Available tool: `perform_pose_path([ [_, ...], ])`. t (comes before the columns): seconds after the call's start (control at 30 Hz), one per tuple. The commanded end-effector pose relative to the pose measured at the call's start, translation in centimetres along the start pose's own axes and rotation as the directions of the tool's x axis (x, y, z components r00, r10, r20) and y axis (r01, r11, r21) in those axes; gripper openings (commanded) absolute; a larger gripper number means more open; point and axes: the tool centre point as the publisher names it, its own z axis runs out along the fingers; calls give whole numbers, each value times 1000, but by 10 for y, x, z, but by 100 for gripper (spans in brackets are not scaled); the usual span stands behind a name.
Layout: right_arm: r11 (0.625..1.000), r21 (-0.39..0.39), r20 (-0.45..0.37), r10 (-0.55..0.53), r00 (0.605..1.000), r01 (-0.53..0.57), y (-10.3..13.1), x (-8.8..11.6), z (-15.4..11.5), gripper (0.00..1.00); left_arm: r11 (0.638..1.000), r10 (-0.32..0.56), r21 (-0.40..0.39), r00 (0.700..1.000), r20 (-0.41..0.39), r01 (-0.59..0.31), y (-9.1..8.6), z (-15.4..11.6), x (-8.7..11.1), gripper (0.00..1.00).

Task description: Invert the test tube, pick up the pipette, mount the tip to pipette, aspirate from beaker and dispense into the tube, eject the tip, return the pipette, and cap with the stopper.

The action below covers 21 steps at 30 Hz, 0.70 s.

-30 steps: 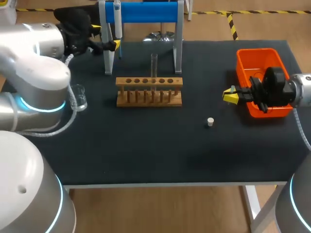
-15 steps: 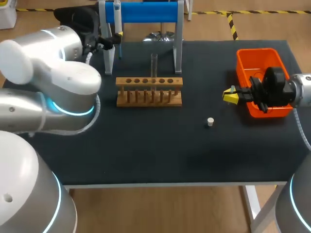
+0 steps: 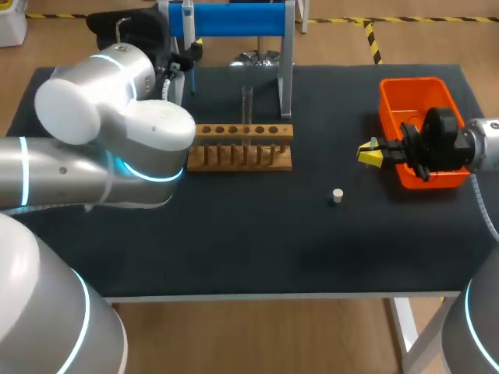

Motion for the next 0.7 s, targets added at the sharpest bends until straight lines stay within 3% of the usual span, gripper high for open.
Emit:
perform_pose_path([
  [0.03, 1000, 3, 2, 0, 1000, 0, 1, 1, 0, 0, 999, -10, 46, 996, 86, 6, 2, 19, 4, 100],
  [0.6, 1000, 3, 2, 0, 1000, 0, 1, 1, 0, 0, 996, -65, 64, 989, 130, 57, -4, 45, 1, 99],
  [0.67, 1000, 3, 2, 0, 1000, 0, 1, 1, 0, 0, 996, -68, 61, 989, 131, 60, -5, 48, 0, 84],
  [0.7, 1000, 3, 2, 0, 1000, 0, 1, 1, 0, 0, 996, -69, 58, 989, 132, 62, -4, 49, -1, 72],
])
